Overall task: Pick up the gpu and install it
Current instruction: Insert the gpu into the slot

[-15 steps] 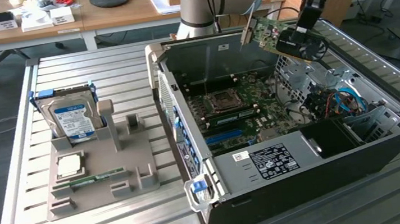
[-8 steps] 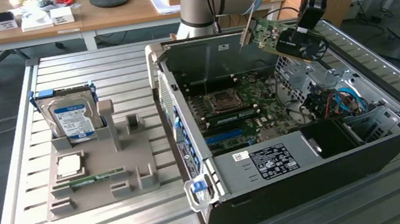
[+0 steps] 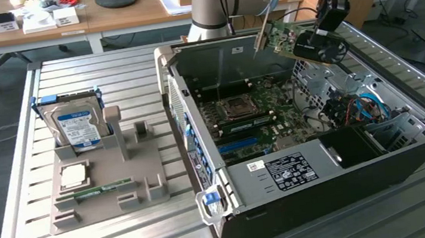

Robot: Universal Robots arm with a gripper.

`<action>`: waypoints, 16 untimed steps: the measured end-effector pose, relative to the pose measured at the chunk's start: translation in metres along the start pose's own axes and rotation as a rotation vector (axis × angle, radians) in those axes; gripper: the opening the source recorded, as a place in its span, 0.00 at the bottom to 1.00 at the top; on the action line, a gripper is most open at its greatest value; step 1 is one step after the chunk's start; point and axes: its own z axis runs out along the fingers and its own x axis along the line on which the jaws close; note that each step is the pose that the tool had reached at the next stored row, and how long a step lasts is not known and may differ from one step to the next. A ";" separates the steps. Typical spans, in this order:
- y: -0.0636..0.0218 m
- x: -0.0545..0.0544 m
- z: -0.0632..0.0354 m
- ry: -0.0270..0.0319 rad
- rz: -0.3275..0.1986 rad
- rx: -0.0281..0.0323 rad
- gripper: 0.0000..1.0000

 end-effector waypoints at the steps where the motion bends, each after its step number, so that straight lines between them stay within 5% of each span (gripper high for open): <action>1: 0.0000 0.000 0.0000 0.0007 -0.010 -0.0002 0.27; 16: 0.0000 0.000 0.0001 0.0111 -0.157 -0.0033 0.27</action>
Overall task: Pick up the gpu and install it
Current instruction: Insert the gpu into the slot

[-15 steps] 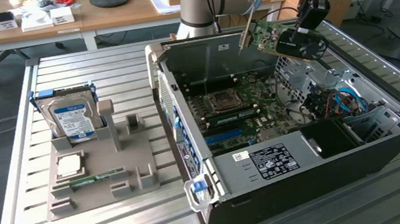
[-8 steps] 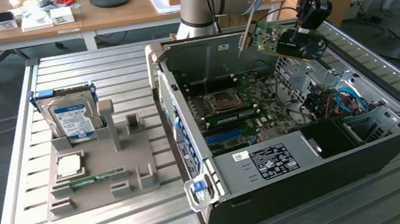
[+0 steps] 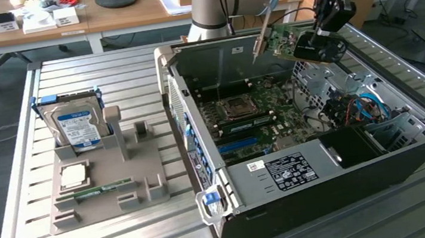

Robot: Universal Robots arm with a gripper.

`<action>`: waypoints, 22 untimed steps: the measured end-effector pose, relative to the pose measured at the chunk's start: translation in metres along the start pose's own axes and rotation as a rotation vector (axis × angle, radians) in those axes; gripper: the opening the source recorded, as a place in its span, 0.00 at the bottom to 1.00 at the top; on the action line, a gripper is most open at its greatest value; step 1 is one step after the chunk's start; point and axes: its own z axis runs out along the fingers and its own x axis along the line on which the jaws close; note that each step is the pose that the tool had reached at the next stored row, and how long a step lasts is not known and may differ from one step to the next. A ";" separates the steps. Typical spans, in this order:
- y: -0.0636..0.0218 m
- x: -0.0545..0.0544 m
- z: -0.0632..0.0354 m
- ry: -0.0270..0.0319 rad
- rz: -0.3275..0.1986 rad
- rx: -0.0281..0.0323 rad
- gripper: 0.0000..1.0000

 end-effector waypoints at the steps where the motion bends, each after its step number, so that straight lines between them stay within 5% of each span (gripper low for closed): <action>1: 0.0000 0.000 0.0000 0.0008 -0.010 -0.0002 0.27; 22: 0.0000 0.000 0.0002 0.0165 -0.233 -0.0049 0.27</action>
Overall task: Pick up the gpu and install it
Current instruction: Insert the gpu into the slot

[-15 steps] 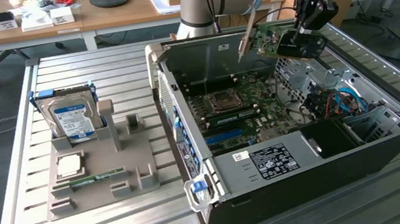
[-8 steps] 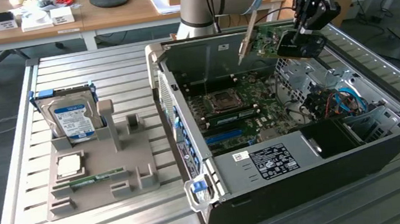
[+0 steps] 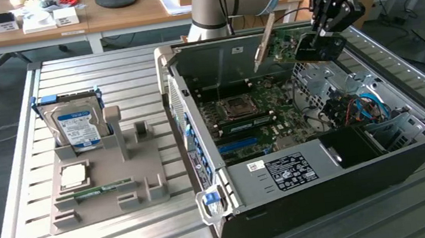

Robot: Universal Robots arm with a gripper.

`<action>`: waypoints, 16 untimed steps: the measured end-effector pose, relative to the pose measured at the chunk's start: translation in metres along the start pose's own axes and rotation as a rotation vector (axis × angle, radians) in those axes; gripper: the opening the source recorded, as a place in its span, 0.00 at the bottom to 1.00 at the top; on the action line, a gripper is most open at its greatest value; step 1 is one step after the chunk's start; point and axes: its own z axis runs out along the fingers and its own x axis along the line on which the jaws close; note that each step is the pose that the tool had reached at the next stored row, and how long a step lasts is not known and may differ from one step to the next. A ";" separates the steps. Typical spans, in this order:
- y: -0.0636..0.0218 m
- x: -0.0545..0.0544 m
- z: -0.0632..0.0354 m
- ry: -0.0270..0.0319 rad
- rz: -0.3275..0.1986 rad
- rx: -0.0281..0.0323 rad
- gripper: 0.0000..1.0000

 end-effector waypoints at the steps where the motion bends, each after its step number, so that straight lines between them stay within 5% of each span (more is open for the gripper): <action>1: 0.0000 0.000 0.0000 0.0008 -0.011 -0.0002 0.27; 8: 0.0001 0.000 0.0001 0.0027 -0.038 -0.0008 0.27; 16: 0.0001 0.000 0.0005 0.0091 -0.131 -0.0026 0.27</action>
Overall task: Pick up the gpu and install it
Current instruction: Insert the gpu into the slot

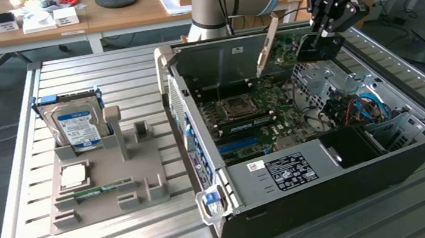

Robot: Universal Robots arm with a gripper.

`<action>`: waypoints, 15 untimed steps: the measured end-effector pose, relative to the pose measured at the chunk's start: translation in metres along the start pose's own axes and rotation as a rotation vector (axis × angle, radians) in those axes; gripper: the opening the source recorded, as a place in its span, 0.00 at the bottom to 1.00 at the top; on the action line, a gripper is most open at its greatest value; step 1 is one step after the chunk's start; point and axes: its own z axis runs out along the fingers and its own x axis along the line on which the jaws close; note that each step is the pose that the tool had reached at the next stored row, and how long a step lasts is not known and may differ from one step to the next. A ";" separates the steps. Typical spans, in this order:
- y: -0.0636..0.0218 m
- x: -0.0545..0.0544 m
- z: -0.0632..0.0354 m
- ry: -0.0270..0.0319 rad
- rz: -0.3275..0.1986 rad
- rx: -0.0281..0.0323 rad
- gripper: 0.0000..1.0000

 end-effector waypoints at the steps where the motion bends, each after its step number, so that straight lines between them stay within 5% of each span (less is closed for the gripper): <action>1: -0.0001 0.000 0.0003 0.0004 -0.007 0.0015 0.27; 9: -0.0001 0.000 0.0037 -0.0001 -0.056 0.0327 0.27; 15: 0.0007 0.000 0.0049 -0.0122 -0.077 0.0584 0.27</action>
